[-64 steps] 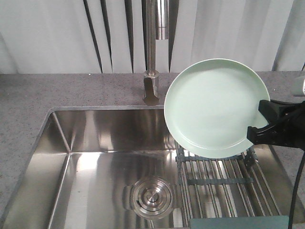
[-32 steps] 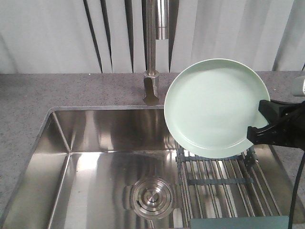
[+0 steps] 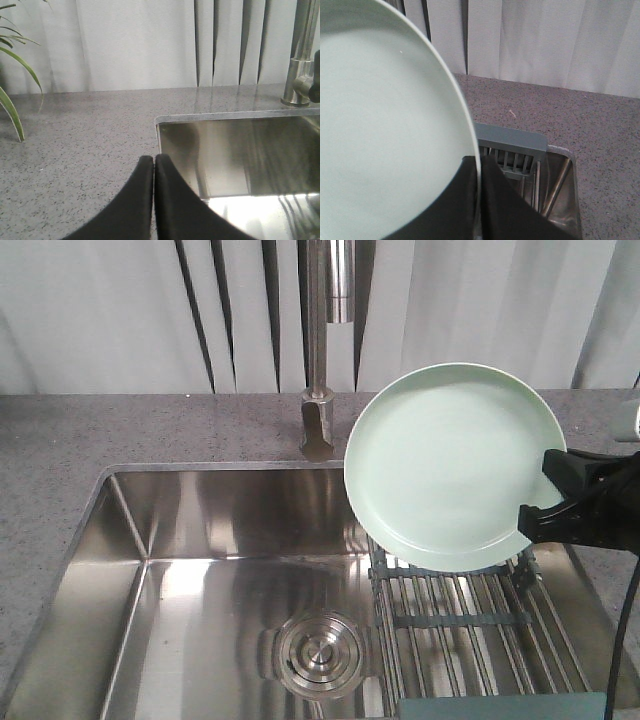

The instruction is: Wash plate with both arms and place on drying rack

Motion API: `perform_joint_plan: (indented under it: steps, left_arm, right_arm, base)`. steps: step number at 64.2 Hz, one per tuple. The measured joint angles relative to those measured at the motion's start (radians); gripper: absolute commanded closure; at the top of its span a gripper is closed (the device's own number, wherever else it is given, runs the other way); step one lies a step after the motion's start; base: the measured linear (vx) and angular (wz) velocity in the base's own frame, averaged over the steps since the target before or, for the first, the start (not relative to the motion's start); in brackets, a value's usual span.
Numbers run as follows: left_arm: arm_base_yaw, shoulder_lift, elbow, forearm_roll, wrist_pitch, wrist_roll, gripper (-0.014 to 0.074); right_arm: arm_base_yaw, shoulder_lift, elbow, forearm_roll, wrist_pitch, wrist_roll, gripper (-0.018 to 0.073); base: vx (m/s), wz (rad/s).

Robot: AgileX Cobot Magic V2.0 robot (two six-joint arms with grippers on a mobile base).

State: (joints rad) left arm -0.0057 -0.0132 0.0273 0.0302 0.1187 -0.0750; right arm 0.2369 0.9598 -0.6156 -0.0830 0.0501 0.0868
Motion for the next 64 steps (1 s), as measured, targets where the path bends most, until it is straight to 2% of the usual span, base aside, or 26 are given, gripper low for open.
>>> perform_joint_plan:
  steps: [13,21,29,37,50,57,64]
  left_arm:
    - [0.000,0.000,0.000,0.000,-0.008,-0.002,0.0602]
    - [0.000,0.000,-0.010,0.000,0.026,-0.045,0.0602]
    - [0.000,0.031,-0.093,-0.001,0.055,-0.074,0.0602]
    - [0.000,0.155,-0.233,-0.001,0.082,-0.076,0.0602]
    - [0.000,0.440,-0.472,-0.001,0.244,-0.078,0.0602]
    - [0.000,0.565,-0.561,-0.001,0.332,-0.078,0.0602]
    - [0.000,0.665,-0.616,-0.001,0.362,-0.078,0.0602]
  right_arm:
    - [0.000,0.000,0.000,0.000,0.000,0.000,0.0569]
    - [0.000,0.000,0.000,0.000,0.000,0.000,0.0569]
    - [0.000,0.000,0.000,0.000,0.000,0.000,0.0569]
    - [0.000,0.000,0.000,0.000,0.000,0.000,0.0569]
    - [0.000,0.000,0.000,0.000,0.000,0.000,0.0569]
    - [0.000,0.000,0.000,0.000,0.000,0.000,0.0569]
    - [0.000,0.000,0.000,0.000,0.000,0.000,0.0569]
  base:
    - [0.00,0.00]
    - [0.00,0.00]
    - [0.00,0.00]
    - [0.00,0.00]
    - [0.00,0.00]
    - [0.00,0.00]
    - [0.00,0.00]
